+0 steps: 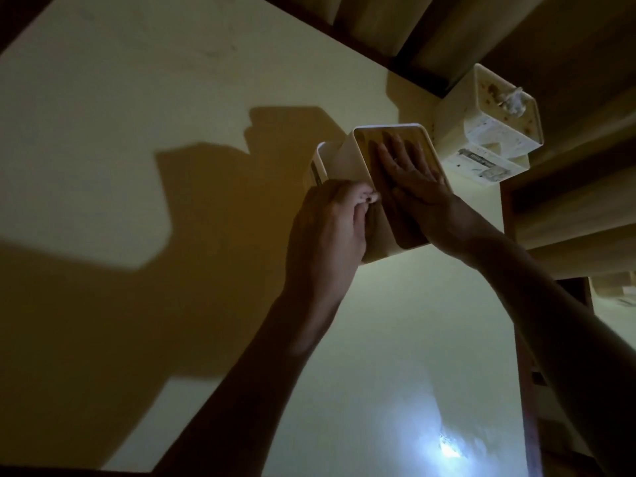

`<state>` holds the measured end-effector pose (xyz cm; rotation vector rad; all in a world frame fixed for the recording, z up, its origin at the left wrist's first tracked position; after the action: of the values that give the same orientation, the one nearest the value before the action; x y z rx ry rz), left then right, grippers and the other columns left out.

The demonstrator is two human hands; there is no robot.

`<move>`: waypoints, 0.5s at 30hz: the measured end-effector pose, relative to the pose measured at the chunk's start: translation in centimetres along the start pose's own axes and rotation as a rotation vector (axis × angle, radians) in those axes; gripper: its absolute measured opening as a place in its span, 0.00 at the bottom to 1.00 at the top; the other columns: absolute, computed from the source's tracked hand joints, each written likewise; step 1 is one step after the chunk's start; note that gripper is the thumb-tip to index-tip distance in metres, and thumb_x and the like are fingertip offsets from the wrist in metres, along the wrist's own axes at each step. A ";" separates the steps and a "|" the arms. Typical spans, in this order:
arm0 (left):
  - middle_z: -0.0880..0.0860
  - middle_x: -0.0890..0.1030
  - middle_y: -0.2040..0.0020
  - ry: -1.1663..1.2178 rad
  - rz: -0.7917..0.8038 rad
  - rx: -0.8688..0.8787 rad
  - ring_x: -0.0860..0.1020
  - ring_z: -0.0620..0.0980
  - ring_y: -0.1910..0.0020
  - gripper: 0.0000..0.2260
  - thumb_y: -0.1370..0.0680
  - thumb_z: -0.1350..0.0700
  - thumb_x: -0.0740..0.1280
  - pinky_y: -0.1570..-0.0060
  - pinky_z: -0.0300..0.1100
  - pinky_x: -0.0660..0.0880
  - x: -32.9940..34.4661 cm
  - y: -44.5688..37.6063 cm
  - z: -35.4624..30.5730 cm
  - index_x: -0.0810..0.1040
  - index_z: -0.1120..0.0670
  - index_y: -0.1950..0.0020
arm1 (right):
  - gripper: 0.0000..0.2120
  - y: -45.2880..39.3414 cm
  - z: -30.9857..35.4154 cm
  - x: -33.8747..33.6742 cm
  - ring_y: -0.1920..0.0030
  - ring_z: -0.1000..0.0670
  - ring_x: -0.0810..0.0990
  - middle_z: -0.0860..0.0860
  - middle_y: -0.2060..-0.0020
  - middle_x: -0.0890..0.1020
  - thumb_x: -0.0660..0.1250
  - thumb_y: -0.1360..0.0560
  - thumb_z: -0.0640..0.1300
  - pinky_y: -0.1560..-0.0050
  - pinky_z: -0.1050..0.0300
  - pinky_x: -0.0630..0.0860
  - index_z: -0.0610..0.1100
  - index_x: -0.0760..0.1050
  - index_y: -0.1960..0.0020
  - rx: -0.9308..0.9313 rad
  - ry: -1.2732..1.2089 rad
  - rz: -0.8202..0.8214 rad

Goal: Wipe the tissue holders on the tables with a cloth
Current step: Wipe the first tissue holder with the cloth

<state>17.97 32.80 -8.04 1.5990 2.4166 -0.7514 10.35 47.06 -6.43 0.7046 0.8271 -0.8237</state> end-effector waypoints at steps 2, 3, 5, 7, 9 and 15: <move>0.52 0.83 0.52 -0.016 0.046 0.018 0.80 0.50 0.53 0.05 0.24 0.61 0.69 0.54 0.39 0.75 0.2 0.5 -0.1 0.82 0.56 0.50 | 0.23 0.0 0.1 0.0 0.24 0.52 0.36 0.62 0.27 0.43 0.48 0.19 0.47 0.30 0.56 0.36 0.61 0.47 0.28 -0.006 -0.015 0.005; 0.52 0.84 0.53 -0.020 0.079 0.042 0.80 0.51 0.53 0.05 0.25 0.61 0.69 0.55 0.40 0.76 0.2 0.7 0.0 0.82 0.56 0.50 | 0.24 0.0 0.1 0.0 0.25 0.52 0.36 0.62 0.27 0.43 0.48 0.20 0.48 0.30 0.56 0.35 0.61 0.46 0.27 -0.006 -0.019 0.007; 0.51 0.84 0.54 -0.007 0.149 0.101 0.80 0.49 0.55 0.06 0.26 0.63 0.70 0.57 0.38 0.76 0.0 0.8 0.1 0.82 0.57 0.51 | 0.24 0.0 0.1 0.1 0.25 0.53 0.35 0.61 0.28 0.43 0.48 0.20 0.46 0.31 0.56 0.34 0.59 0.44 0.27 -0.009 -0.006 0.006; 0.49 0.84 0.56 0.077 0.219 0.147 0.80 0.44 0.57 0.07 0.28 0.65 0.71 0.57 0.31 0.74 -0.3 0.5 0.4 0.83 0.57 0.52 | 0.24 0.0 0.2 0.1 0.27 0.54 0.35 0.60 0.27 0.43 0.48 0.19 0.44 0.31 0.56 0.34 0.58 0.43 0.27 -0.020 0.004 -0.004; 0.46 0.84 0.56 0.213 0.264 0.130 0.79 0.38 0.57 0.07 0.28 0.65 0.72 0.57 0.23 0.71 -0.5 0.3 0.9 0.84 0.56 0.52 | 0.25 0.0 0.0 0.1 0.26 0.53 0.36 0.60 0.27 0.44 0.48 0.21 0.46 0.30 0.56 0.34 0.59 0.44 0.28 -0.022 -0.001 -0.010; 0.47 0.84 0.50 0.856 -0.008 -0.445 0.82 0.44 0.50 0.09 0.25 0.63 0.69 0.54 0.34 0.76 -1.3 0.2 2.5 0.81 0.52 0.47 | 0.24 0.2 -0.1 0.0 0.24 0.50 0.38 0.60 0.26 0.46 0.50 0.19 0.44 0.29 0.54 0.36 0.61 0.49 0.28 -0.003 -0.055 -0.008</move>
<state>18.28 30.60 -9.75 1.9409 2.7886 0.5907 10.44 47.24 -6.41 0.6741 0.7822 -0.8451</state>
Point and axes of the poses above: each hand's wrist, its own y-axis away from the middle knuckle, its own x-axis out of the palm, z = x × y, the point moved 4 cm from there along -y, towards the middle knuckle
